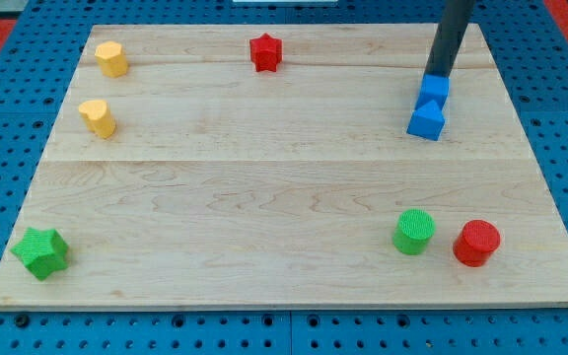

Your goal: Slightly push the red star towards the top center of the board

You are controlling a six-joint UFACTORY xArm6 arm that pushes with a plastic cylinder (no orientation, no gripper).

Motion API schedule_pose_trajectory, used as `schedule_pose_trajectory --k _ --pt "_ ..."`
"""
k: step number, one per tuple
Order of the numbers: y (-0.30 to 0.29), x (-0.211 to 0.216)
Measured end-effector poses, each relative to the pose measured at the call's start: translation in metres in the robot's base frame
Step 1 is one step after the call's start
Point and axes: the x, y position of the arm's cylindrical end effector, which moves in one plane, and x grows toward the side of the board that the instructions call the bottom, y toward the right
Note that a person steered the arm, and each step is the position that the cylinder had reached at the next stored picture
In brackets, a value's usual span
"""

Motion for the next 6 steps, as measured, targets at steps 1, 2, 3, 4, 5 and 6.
schedule_pose_trajectory --k 1,2,3,4,5,6 --pt "-0.022 -0.001" --pt "-0.108 -0.005" --pt "-0.201 0.008" --pt "-0.221 -0.047" --pt "-0.253 -0.064" --pt "-0.318 -0.064"
